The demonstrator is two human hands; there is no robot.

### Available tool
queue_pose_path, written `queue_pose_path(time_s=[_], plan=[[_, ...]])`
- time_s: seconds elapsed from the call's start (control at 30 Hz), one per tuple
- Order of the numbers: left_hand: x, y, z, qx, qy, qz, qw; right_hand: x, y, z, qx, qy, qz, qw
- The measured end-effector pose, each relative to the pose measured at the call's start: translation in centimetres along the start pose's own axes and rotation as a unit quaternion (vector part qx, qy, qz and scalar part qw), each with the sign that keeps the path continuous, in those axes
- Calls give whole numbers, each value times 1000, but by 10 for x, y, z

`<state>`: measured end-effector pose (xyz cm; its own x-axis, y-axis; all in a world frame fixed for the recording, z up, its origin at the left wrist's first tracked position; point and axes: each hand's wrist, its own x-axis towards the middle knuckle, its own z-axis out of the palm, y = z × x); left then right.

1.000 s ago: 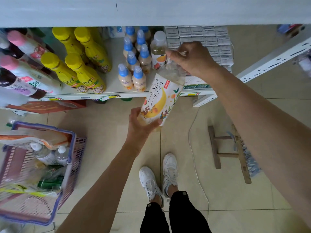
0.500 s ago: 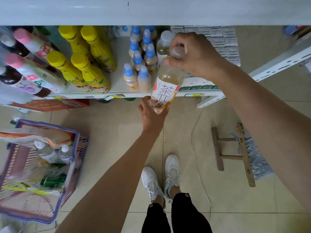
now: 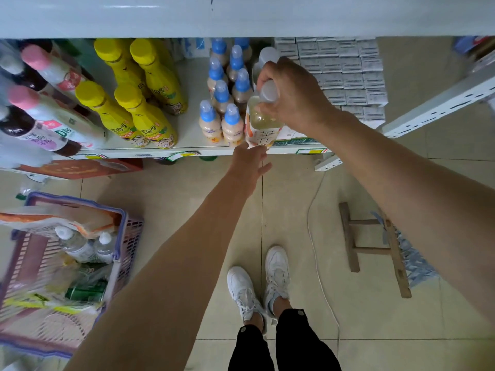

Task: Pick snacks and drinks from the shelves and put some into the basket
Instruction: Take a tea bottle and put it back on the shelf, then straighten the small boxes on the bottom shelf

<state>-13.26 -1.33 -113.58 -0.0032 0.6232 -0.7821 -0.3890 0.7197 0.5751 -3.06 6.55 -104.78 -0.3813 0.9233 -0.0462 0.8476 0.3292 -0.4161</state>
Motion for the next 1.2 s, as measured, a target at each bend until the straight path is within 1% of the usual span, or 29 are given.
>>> queue_pose_path(time_s=[0.13,0.27,0.37,0.47,0.57,0.63,0.67,0.7,0.73,0.77,0.8,0.87,0.93,1.03,1.1,1.2], plan=[[4,8,-3,52,-22,40,998,3,4,9,-4,3,5,1000],[5,10,-5,42,-46,47,997,12,6,13,-3,4,17,1000],[7,9,-7,18,-50,43,998,19,6,13,-7,-12,15,1000],[4,8,-4,-48,-40,28,998,24,9,11,3,-16,14,1000],[0,6,1,-69,-41,15,997,23,16,8,52,-24,24,998],[0,6,4,-74,-31,8,997,16,22,8,152,-12,47,987],[1,5,5,-69,-25,6,997,12,26,9,221,13,69,973],[1,5,7,-56,-21,3,998,6,33,11,266,47,93,958],[2,4,9,-35,-16,-1,999,-2,42,13,268,80,123,952],[2,4,12,-9,-13,-4,1000,-11,51,15,225,105,149,957],[3,3,16,19,-11,-6,1000,-21,62,19,162,112,166,966],[7,-2,21,61,-17,-10,998,-42,77,27,44,66,173,982],[10,-8,28,86,-38,-7,996,-56,83,37,-31,8,138,990],[13,-17,42,108,-55,10,993,-60,82,49,-110,-32,64,991],[13,-20,51,116,-41,23,992,-55,82,56,-141,-48,52,987],[13,-20,58,127,-26,42,991,-48,81,60,-158,-52,59,984]])
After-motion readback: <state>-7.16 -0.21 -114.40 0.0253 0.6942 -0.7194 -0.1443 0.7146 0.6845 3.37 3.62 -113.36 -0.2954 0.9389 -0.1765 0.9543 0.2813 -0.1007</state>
